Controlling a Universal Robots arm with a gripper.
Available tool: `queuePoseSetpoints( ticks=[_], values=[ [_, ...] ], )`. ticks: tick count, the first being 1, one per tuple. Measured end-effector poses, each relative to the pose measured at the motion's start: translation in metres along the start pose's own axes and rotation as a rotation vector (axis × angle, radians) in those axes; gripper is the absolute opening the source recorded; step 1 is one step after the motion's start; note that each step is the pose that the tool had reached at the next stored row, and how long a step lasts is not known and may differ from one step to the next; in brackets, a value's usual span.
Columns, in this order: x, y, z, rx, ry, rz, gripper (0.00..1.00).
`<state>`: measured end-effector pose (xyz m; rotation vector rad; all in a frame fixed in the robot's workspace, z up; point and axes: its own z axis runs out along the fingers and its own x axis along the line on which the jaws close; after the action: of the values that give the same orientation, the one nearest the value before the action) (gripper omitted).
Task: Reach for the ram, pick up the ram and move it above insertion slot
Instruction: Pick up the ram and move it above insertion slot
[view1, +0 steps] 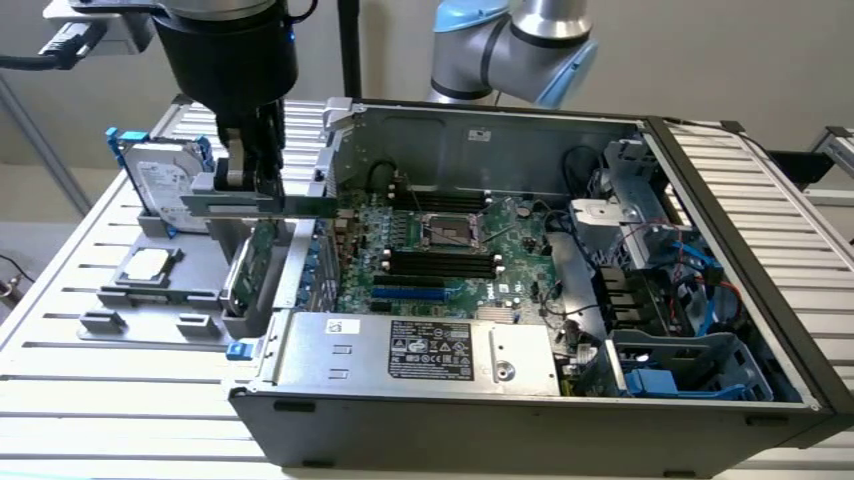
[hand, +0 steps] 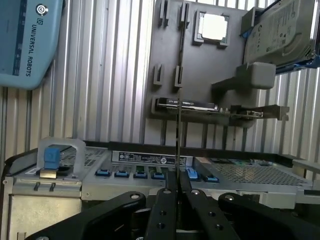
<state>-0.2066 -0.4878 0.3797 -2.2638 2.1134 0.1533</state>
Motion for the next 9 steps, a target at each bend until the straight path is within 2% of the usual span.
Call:
queuePoseSetpoints(
  ticks=[9],
  values=[
    [0.003, -0.0407, -0.0018, -0.0016, 0.0001, -0.004, 0.13]
  ],
)
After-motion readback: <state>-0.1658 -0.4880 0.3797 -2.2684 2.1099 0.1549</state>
